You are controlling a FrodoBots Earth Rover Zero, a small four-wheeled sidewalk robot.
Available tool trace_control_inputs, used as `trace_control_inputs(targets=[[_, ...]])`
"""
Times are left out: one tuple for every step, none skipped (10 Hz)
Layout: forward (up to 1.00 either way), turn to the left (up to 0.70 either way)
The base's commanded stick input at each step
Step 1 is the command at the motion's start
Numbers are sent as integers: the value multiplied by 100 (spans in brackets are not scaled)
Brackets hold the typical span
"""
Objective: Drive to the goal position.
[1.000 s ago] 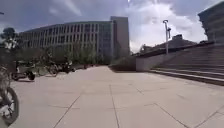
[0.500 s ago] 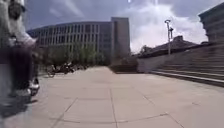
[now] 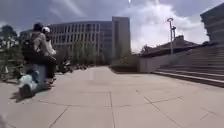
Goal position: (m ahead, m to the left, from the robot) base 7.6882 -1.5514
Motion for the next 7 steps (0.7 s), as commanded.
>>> trace_control_inputs(targets=[[70, 0], [70, 0], [70, 0], [70, 0], [70, 0], [70, 0], [70, 0]])
